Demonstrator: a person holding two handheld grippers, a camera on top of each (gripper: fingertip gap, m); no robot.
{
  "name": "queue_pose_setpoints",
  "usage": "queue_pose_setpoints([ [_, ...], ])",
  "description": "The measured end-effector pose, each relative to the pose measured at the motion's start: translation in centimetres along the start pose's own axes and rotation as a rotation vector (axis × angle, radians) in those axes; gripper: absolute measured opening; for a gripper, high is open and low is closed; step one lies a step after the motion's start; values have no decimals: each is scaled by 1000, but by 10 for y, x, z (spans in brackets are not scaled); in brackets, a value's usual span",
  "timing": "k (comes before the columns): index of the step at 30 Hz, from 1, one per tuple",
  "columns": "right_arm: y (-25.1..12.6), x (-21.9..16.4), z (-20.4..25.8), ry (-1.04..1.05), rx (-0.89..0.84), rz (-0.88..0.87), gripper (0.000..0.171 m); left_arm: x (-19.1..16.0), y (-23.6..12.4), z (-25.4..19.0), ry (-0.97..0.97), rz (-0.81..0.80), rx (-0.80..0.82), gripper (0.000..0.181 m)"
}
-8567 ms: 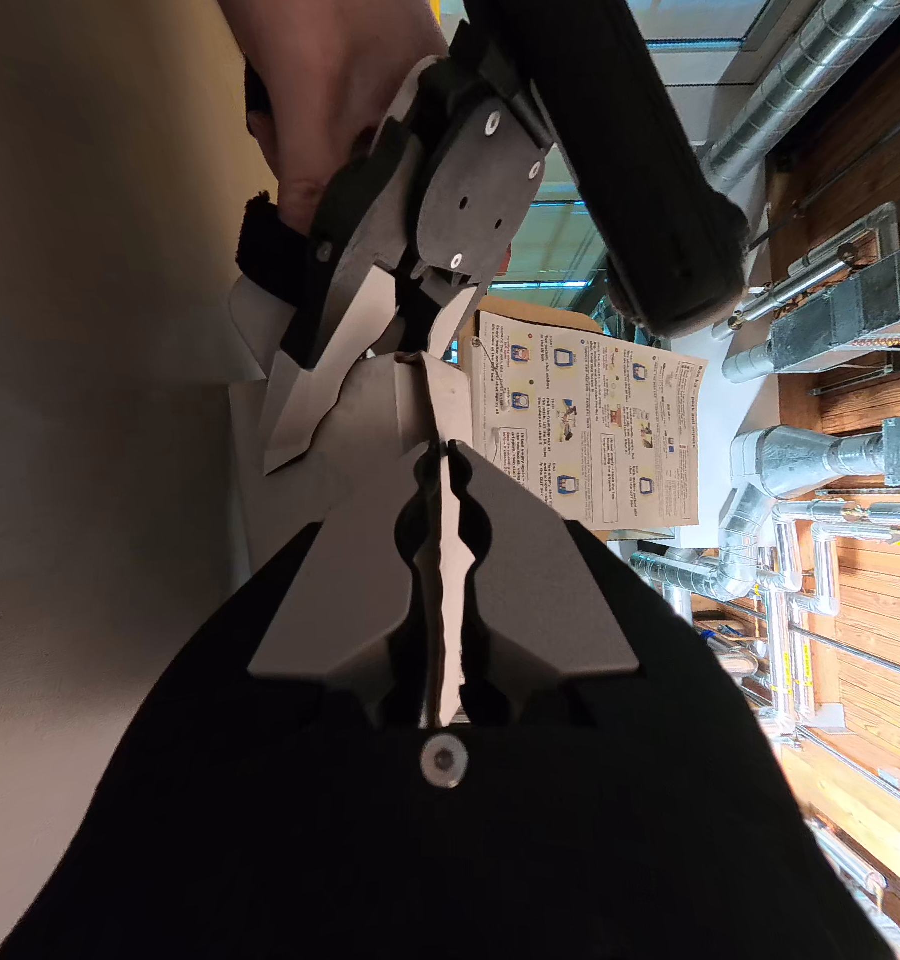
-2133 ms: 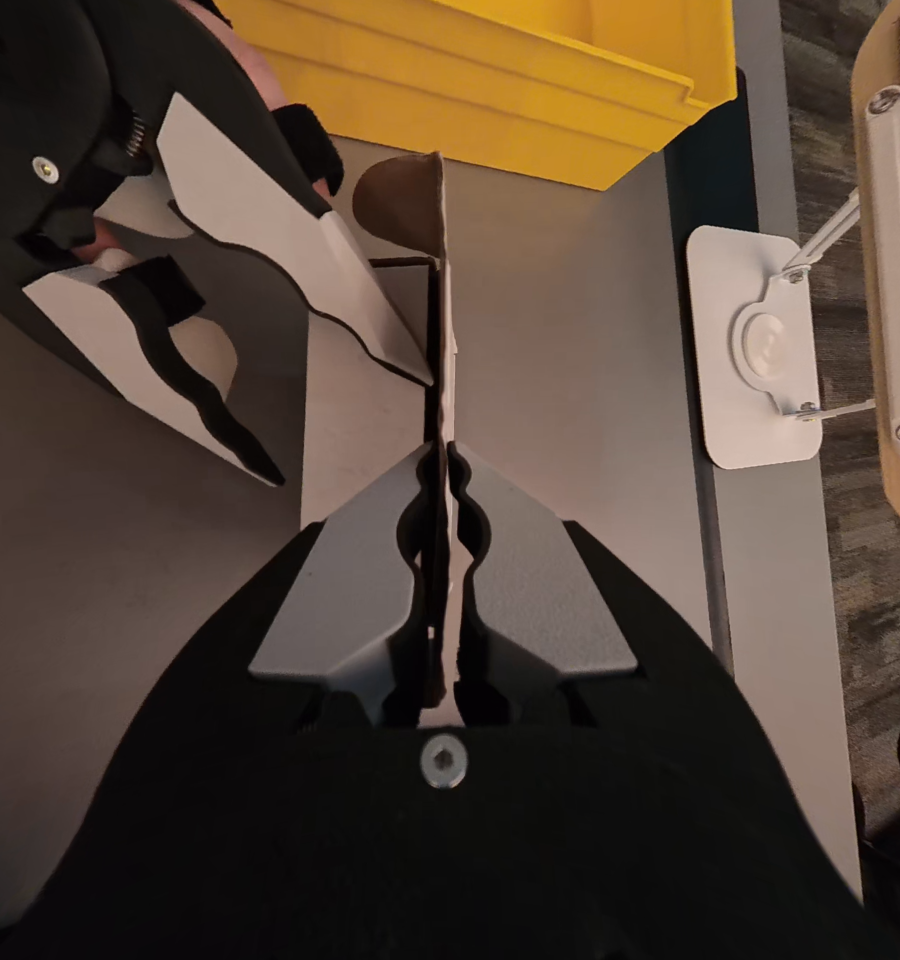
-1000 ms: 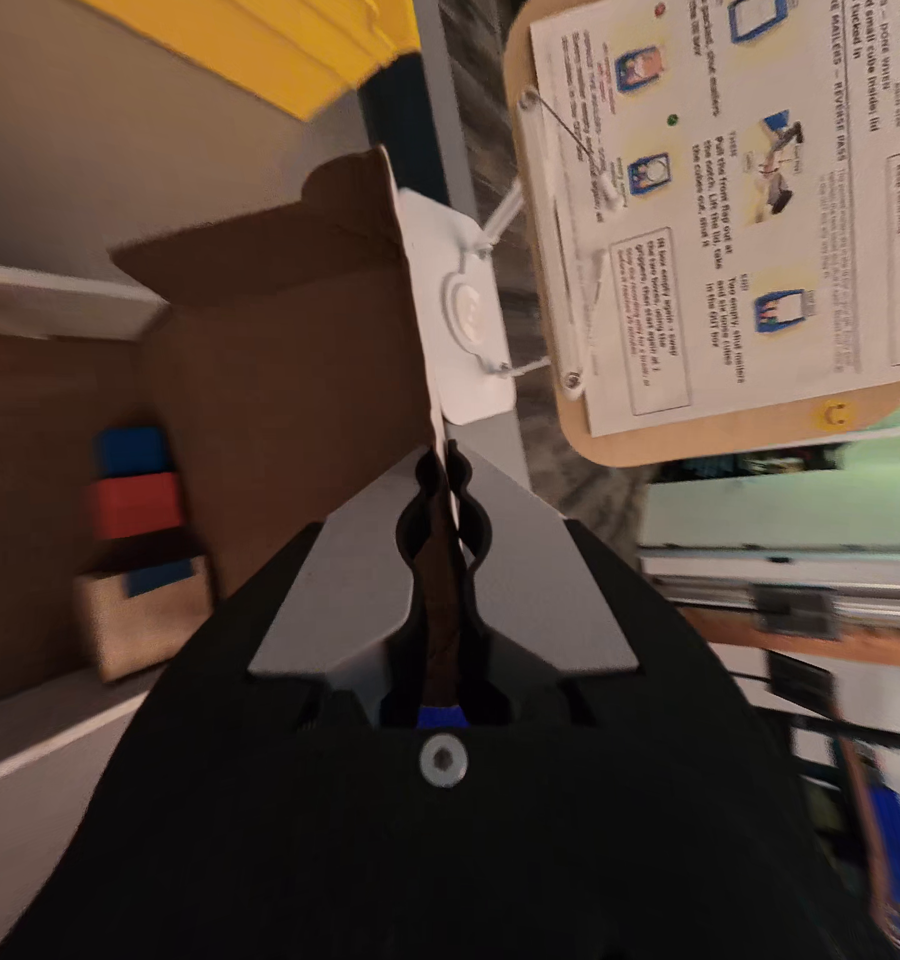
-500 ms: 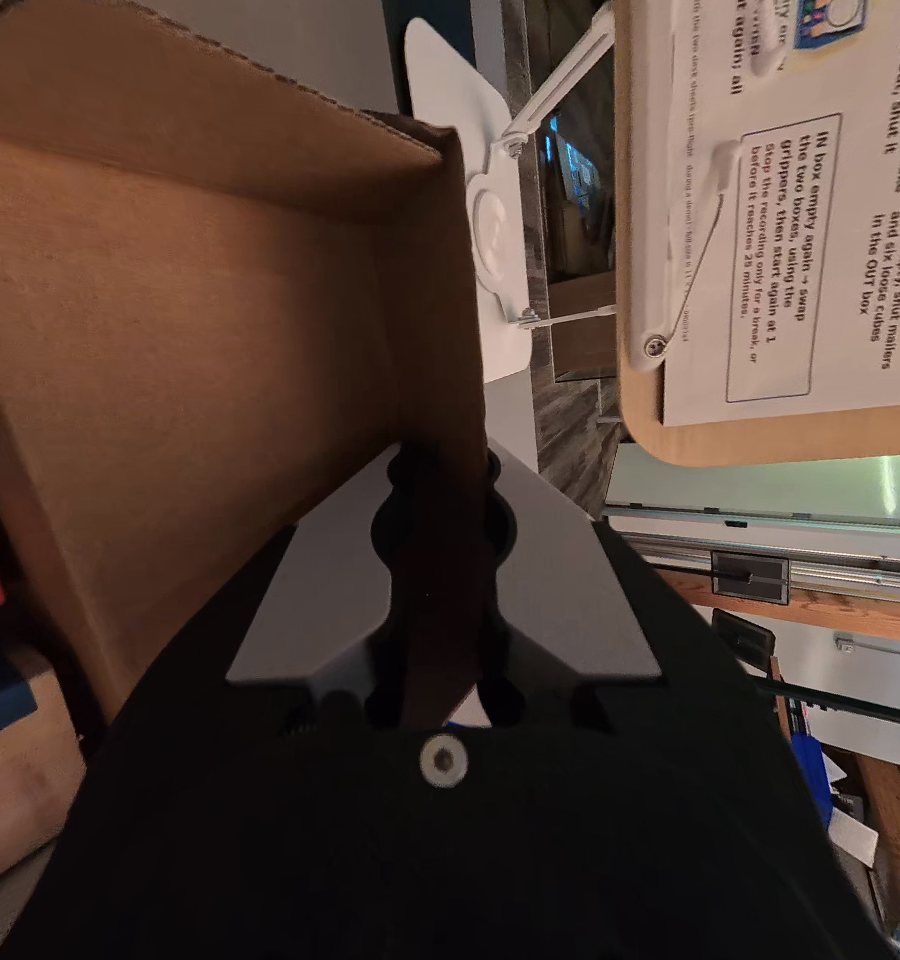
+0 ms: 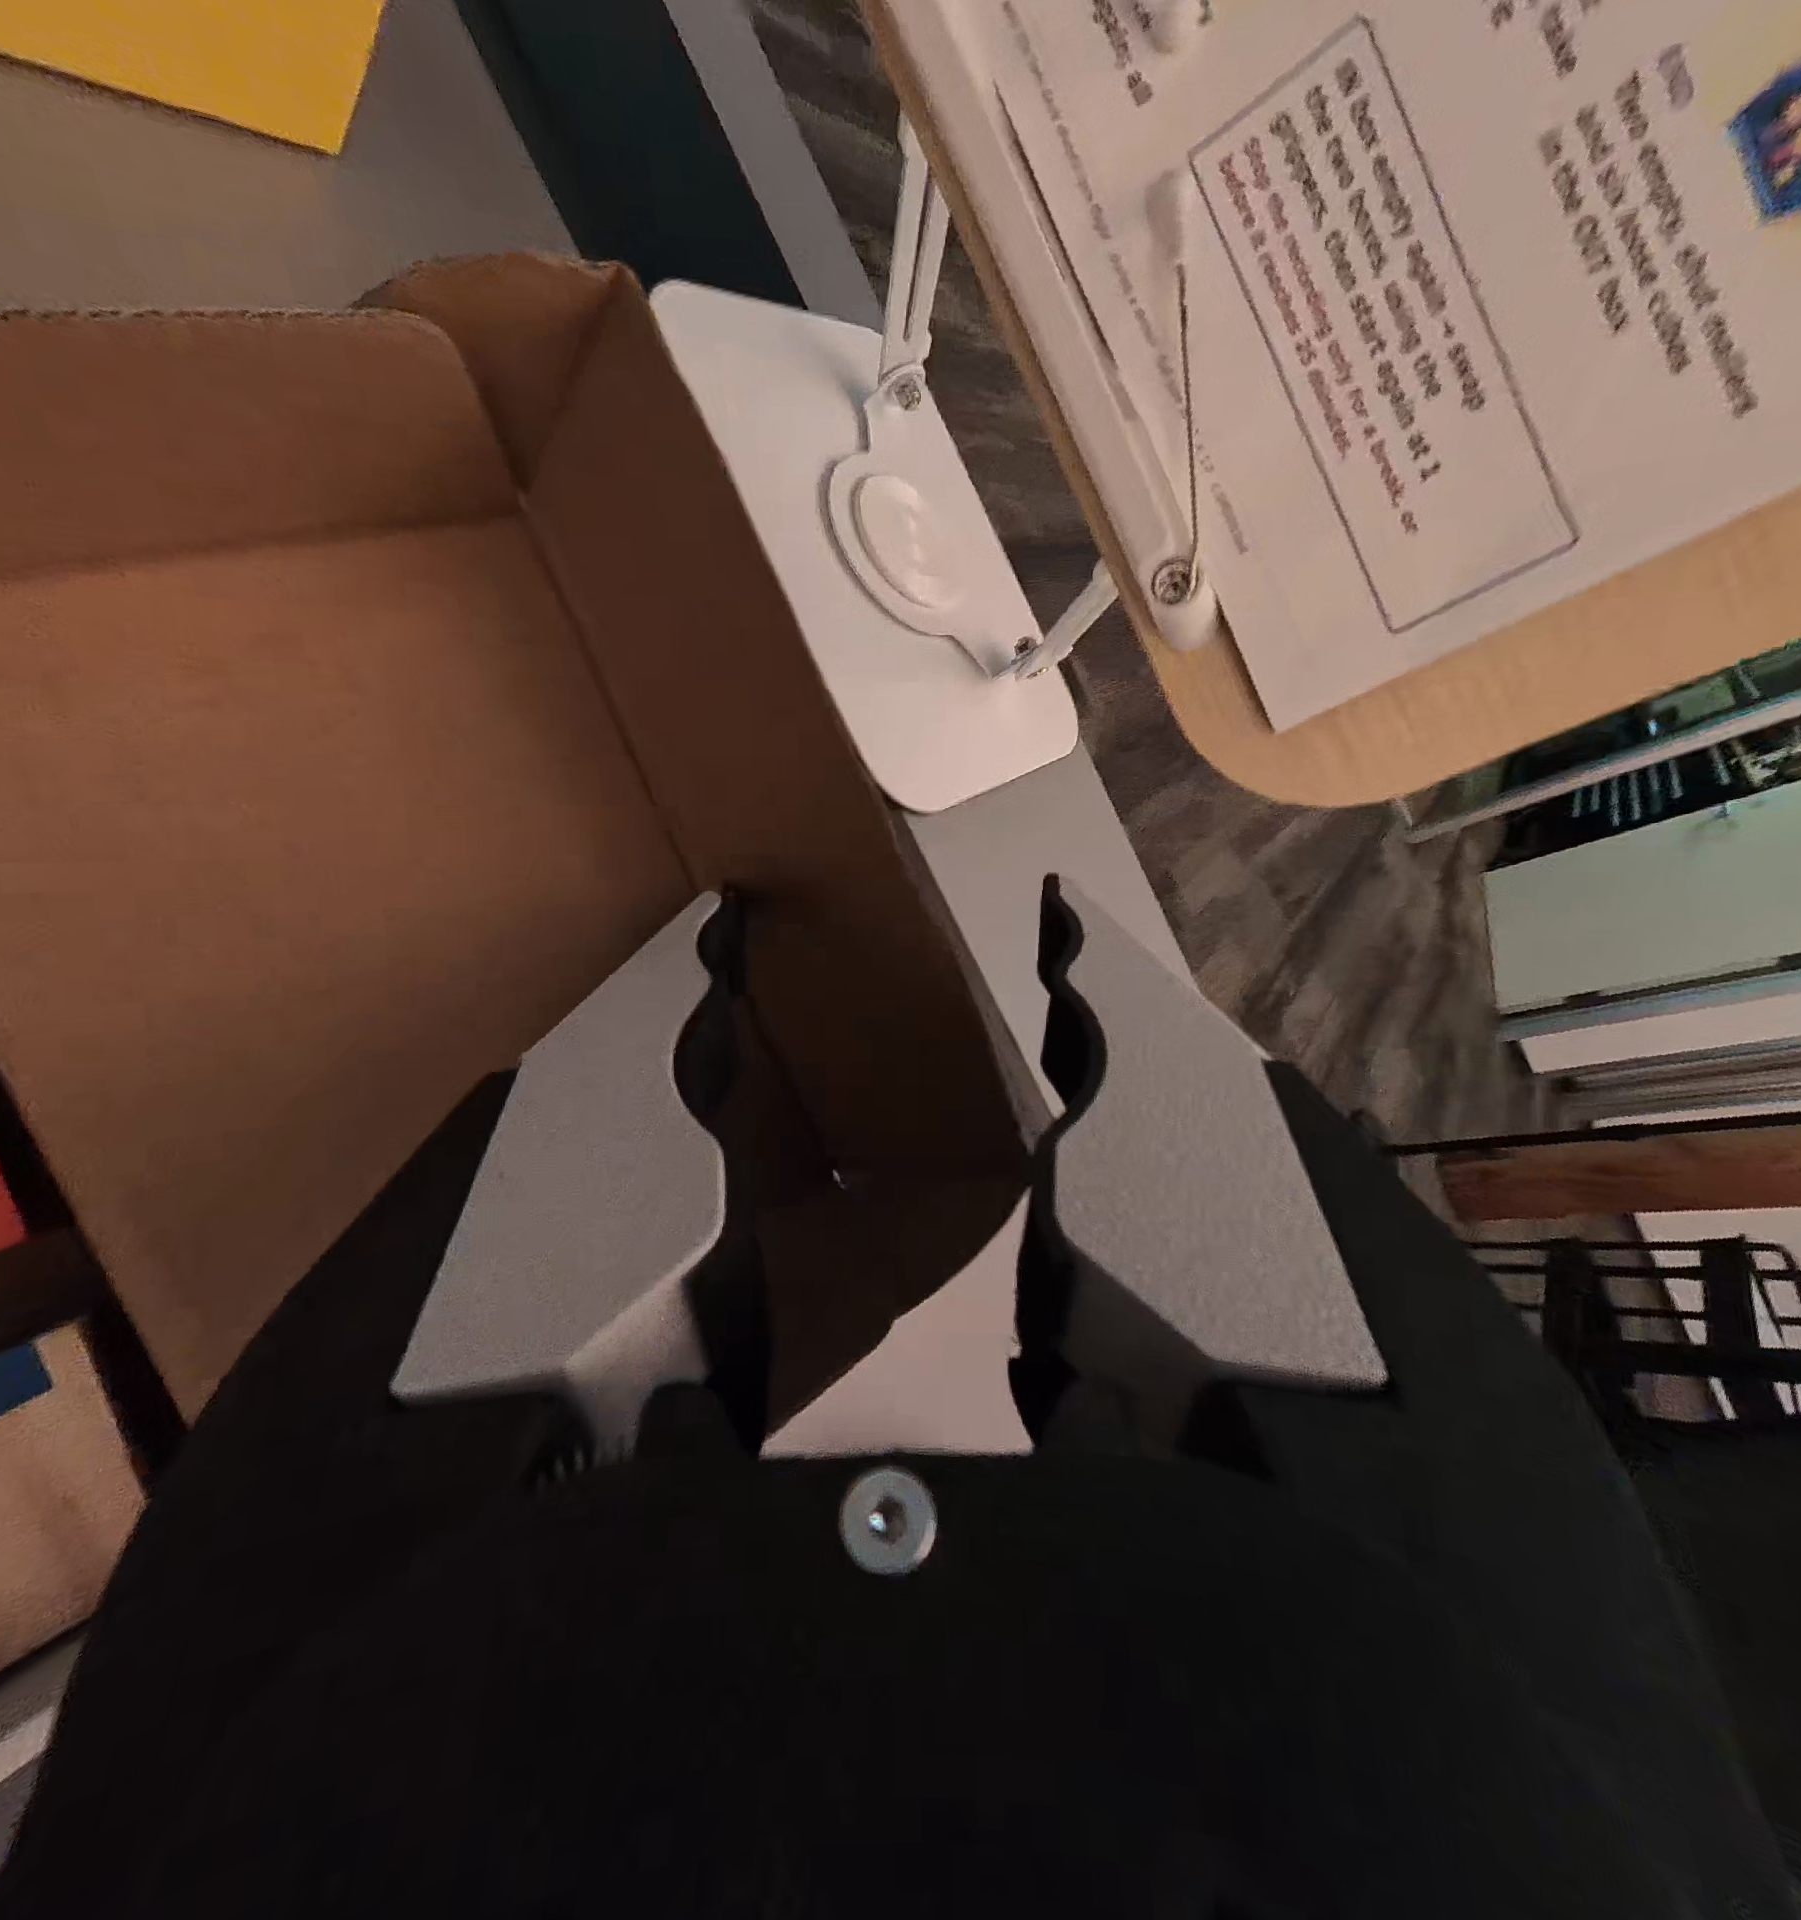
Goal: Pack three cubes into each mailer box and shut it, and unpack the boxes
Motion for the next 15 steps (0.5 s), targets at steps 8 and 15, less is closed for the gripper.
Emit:
queue_pose_setpoints([
  [8,16,-14,7,-18,-31,73,59,-2,3,-1,12,21,-2,50],
  [15,-46,8,-51,283,-109,37,57,-3,5,0,2,28,11,49],
])
Point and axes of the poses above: each gripper's, where its closed fingertips meet, y out along the fingers, x out of its top, z = x × y across the jaws, the point moved 8 cm from there along -y, back along the fingers, and after that the axes turned 8 degrees about -x, right-handed, at the moved point
